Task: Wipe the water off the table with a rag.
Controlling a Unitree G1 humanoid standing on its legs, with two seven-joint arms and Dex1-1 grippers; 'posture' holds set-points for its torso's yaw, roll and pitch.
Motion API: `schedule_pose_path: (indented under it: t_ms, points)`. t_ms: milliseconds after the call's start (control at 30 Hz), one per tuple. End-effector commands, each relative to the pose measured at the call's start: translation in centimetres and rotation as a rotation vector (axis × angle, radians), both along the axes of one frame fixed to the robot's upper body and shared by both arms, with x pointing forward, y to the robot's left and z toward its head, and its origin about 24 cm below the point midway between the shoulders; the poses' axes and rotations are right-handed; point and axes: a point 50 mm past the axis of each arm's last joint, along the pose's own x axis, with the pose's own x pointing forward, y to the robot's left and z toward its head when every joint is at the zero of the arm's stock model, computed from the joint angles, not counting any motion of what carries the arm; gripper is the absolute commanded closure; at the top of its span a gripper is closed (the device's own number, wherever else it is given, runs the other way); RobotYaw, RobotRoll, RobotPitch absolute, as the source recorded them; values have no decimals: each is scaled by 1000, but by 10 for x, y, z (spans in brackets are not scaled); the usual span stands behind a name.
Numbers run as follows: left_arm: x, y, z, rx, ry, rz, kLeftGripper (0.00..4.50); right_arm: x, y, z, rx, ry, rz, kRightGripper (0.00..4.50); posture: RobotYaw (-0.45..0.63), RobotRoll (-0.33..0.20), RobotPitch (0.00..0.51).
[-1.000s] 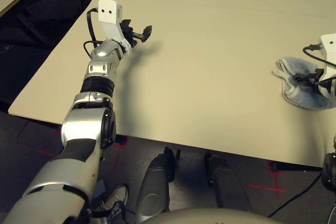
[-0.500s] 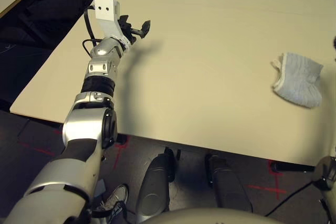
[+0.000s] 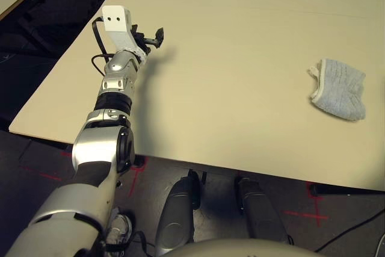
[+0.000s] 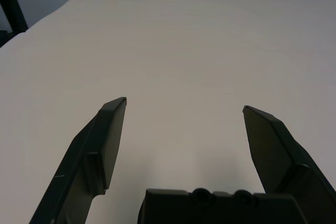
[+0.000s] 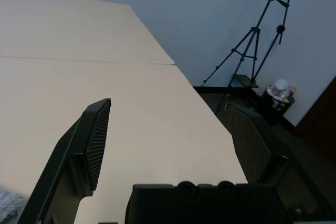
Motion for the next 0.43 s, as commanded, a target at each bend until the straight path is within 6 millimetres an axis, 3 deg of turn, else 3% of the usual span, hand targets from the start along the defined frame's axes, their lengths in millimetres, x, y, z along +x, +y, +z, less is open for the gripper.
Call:
schedule_pose_path:
  t_ms: [33, 433]
  points:
    - [-2, 7, -11, -16, 31, 29, 0, -2, 3, -7, 23, 7, 21, 26, -74, 0, 213]
    - [2, -6, -15, -41, 40, 1, 0, 0, 21, 2, 24, -4, 66, 26, -150, 0, 194]
